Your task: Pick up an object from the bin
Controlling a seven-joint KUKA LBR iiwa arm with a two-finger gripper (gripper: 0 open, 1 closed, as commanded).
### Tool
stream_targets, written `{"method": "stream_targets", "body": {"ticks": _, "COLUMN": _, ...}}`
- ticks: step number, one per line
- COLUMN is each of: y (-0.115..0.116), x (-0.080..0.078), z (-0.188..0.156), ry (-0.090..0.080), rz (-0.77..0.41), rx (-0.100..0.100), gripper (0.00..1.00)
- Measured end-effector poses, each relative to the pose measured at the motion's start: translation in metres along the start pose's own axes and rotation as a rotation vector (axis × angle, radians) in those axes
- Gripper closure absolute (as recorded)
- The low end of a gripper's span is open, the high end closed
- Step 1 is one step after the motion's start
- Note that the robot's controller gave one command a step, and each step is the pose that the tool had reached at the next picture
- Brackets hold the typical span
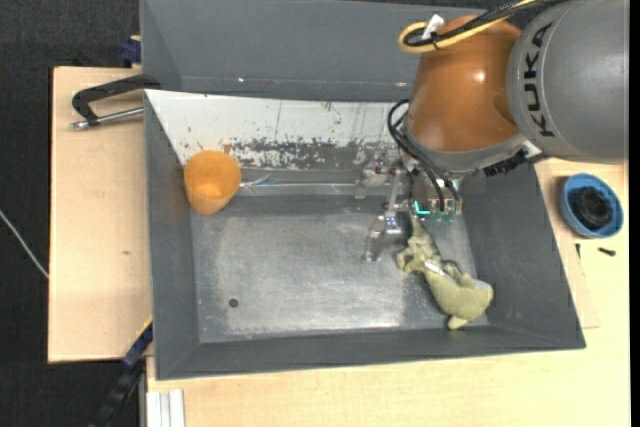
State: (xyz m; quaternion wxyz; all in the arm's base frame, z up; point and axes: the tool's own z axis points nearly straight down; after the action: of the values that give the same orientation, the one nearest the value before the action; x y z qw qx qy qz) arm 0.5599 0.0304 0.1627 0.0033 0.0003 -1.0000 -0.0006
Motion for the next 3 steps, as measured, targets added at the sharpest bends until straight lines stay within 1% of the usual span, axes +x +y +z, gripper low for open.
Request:
{"method": "stream_targets", "body": {"ticks": 1, "y": 0.000, "x": -0.002, "z": -0.004, "ry": -0.009, "rz": 0.000, "rx": 0.000, "gripper": 1.00}}
{"method": "stream_targets", "body": {"ticks": 2, "y": 0.071, "x": 0.009, "z": -0.028, "ry": -0.012, "rz": 0.384, "rx": -0.006, "gripper": 1.00}}
{"method": "stream_targets", "body": {"ticks": 3, "y": 0.071, "x": -0.009, "z": 0.036, "ry": -0.002, "rz": 0.323, "rx": 0.001, "gripper": 1.00}}
